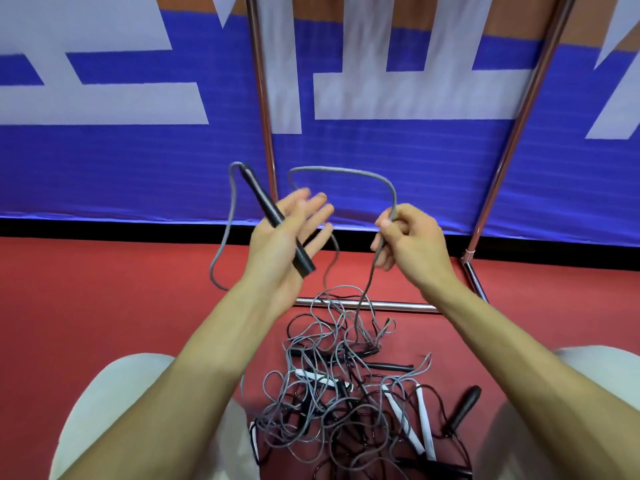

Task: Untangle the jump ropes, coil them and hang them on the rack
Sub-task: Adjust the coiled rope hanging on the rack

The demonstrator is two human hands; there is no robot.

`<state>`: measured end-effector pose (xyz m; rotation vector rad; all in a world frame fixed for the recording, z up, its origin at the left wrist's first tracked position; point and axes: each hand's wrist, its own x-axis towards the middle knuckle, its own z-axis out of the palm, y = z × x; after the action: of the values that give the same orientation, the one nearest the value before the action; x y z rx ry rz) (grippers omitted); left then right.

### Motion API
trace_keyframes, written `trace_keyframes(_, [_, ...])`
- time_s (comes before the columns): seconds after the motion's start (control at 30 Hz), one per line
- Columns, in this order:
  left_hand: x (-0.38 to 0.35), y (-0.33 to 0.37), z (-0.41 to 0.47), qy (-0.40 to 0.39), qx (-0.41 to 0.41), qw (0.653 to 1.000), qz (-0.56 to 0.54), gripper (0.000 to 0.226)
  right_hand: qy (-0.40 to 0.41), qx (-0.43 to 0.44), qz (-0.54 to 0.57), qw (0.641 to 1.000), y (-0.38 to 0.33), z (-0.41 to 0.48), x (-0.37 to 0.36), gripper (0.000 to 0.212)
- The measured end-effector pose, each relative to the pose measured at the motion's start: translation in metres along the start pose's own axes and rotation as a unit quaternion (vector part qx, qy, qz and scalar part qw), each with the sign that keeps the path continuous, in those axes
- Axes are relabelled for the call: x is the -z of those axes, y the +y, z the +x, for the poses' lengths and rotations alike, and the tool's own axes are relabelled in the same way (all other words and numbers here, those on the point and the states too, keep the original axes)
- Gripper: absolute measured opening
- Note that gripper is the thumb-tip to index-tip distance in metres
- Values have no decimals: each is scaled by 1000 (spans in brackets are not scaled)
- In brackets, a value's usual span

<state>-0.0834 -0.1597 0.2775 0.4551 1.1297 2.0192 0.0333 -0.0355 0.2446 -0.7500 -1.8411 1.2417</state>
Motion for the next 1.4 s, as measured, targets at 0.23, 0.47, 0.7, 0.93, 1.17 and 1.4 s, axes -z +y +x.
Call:
trace_keyframes(0.23, [-9, -47, -15, -107, 78, 935, 329, 23, 46, -48, 340, 938, -31, 6, 14, 17])
trace_keyframes(0.47, [-13, -61, -12, -133, -11, 902, 411, 29, 9, -115, 596, 795, -44, 4, 24, 20])
trace_keyframes(0.7, [-23, -67, -23, -181, 54, 912, 364, 13, 40, -134, 587, 797, -40, 8, 30, 16])
trace_keyframes(0.93, [-27, -40, -21, -65, 5, 990, 129, 7, 5, -188, 313, 931, -23, 6, 26, 24])
trace_keyframes(1.17, [-13, -6, -7, 36, -24, 997, -57, 8, -209, -154, 67, 963, -13, -11, -5, 40])
trace_keyframes(1.4, [3, 18, -1, 47, 6, 974, -224, 9, -393, -70, -178, 899, 15, -24, -22, 9])
